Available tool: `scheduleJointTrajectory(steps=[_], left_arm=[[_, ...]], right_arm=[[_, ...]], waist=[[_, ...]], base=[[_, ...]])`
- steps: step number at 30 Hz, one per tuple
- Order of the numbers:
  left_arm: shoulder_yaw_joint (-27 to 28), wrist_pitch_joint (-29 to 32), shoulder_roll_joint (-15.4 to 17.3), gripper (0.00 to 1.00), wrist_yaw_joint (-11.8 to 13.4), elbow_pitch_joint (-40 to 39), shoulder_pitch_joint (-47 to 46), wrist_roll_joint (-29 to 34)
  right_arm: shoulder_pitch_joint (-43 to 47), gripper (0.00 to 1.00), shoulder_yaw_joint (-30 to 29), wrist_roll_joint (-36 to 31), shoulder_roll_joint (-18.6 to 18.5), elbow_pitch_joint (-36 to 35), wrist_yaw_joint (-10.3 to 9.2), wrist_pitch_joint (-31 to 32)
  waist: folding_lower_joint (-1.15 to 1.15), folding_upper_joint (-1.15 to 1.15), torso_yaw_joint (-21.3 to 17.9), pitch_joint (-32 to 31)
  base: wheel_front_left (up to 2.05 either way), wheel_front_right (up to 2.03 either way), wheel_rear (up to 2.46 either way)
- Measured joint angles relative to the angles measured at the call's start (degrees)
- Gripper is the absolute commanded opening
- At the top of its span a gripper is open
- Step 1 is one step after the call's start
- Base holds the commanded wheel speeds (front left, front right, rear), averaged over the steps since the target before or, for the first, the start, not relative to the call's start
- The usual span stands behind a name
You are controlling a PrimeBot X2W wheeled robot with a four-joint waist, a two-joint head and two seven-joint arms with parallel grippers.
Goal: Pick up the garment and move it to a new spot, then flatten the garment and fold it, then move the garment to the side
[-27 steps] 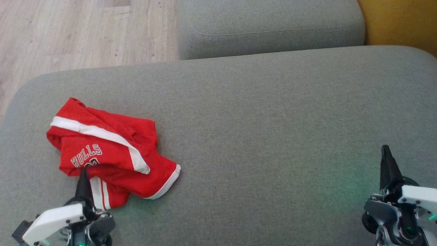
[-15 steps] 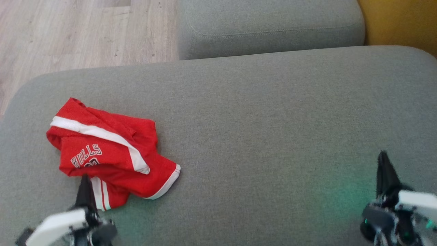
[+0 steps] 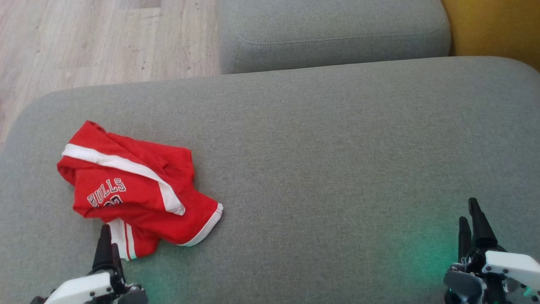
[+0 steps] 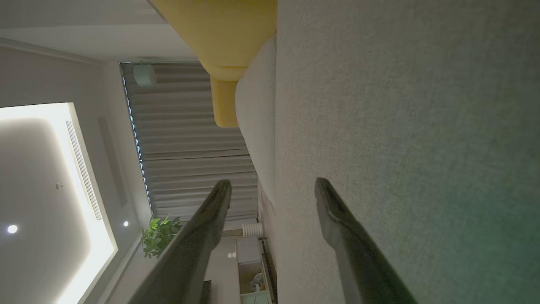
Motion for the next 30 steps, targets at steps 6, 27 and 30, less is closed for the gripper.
scheduleJointTrajectory(steps=[6, 27, 30], left_arm=[[0.1, -1.0, 0.0, 1.0, 0.0, -0.6, 0.0, 1.5], [1.2, -4.4, 0.0, 1.0, 1.1, -6.0, -0.5, 14.5], [0.4, -5.0, 0.0, 1.0, 1.6, -7.6, -0.5, 17.2]], right_arm=[[0.0, 1.0, 0.1, -3.3, 0.0, -0.5, 0.0, -1.1], [-1.2, 1.0, -0.5, -25.5, 0.0, -7.3, 0.0, -4.6], [-1.2, 1.0, 0.5, -29.6, 0.0, -8.9, 0.0, -5.0]], waist=[[0.0, 0.0, 0.1, 0.0], [0.0, 0.0, -0.1, 0.5], [0.0, 0.0, -0.2, 0.7]], base=[[0.0, 0.0, 0.0], [0.0, 0.0, 0.0], [0.0, 0.0, 0.0]])
